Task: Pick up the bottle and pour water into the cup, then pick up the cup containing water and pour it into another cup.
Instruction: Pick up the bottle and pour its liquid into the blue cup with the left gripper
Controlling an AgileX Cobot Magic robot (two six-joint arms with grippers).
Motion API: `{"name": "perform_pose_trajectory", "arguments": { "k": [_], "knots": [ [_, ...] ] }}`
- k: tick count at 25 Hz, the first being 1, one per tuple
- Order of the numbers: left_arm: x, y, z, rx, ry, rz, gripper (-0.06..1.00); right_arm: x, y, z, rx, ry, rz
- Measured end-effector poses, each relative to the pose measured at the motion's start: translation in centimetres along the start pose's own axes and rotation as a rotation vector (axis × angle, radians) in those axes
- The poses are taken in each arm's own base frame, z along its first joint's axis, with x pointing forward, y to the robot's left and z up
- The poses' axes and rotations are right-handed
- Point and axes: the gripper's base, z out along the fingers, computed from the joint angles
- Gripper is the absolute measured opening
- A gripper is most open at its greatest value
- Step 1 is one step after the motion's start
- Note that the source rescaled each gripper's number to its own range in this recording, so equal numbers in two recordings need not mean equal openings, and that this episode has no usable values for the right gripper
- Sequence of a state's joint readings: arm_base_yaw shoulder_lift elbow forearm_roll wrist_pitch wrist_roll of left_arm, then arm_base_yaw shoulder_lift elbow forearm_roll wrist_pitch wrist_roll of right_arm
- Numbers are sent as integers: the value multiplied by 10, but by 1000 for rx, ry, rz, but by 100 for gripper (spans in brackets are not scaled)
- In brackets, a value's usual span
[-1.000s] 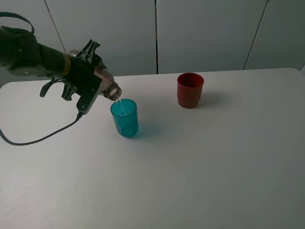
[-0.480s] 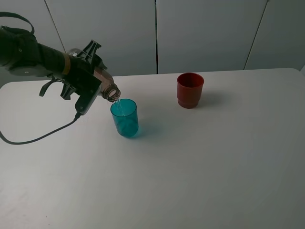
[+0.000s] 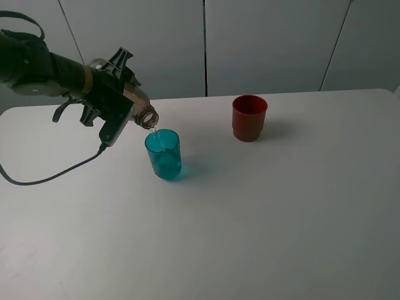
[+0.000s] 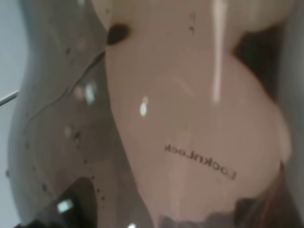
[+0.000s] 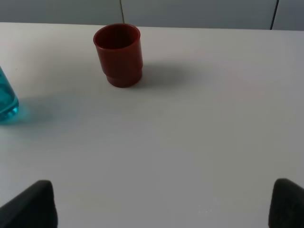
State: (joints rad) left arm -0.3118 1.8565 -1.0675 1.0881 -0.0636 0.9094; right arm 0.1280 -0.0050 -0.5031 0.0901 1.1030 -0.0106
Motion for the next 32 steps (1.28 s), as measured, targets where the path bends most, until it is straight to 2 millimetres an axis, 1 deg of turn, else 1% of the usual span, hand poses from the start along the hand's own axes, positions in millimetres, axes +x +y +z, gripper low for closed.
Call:
{"name": "perform_pose_trajectory", "arguments": {
  "k": [23, 32],
  "knots": [
    [0, 0, 0, -3, -3, 124, 0, 0, 0, 0, 0, 0, 0],
    [-3, 3, 0, -37, -26, 136, 0, 0, 0, 0, 0, 0, 0]
  ]
}}
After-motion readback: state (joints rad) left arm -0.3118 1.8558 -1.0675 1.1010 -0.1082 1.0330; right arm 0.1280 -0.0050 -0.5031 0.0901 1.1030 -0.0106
